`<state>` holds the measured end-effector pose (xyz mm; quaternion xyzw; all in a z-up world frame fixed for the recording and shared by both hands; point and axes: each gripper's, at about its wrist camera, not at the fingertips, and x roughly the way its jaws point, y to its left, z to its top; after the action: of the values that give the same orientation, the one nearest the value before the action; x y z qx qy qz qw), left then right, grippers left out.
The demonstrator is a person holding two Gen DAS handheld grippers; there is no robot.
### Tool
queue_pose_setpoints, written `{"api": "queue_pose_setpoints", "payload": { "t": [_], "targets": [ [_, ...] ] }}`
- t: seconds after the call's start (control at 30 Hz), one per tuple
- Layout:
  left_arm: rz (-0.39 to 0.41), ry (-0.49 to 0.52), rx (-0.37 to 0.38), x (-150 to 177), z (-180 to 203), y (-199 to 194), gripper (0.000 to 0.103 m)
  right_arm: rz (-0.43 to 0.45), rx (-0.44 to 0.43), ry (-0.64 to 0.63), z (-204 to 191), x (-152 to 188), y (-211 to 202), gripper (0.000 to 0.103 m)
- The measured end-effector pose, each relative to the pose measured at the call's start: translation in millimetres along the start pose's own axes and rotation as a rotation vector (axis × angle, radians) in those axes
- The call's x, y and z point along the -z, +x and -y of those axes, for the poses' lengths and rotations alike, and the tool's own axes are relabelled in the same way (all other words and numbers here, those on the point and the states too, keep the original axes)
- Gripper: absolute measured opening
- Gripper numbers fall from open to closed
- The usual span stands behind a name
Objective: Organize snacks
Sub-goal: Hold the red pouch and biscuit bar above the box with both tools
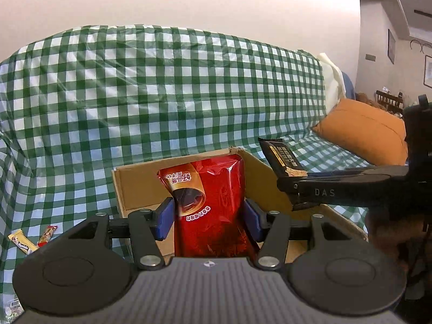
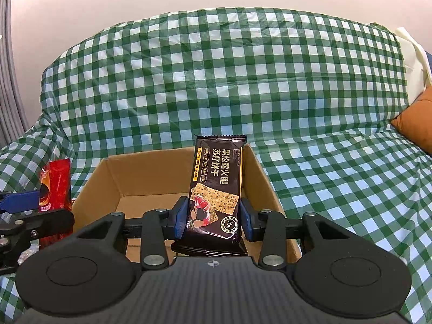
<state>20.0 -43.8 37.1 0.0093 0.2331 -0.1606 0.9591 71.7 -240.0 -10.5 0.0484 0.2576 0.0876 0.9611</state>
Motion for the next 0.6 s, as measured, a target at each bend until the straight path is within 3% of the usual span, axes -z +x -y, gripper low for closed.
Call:
{"api": "queue_pose_setpoints", "payload": {
  "t": [0.6],
  "targets": [
    [-0.006, 0.008, 0.012, 0.4, 0.0, -0.2, 0.06, 0.006, -0.001, -0.022, -2.2, 2.1, 2.0, 0.042]
  ]
}}
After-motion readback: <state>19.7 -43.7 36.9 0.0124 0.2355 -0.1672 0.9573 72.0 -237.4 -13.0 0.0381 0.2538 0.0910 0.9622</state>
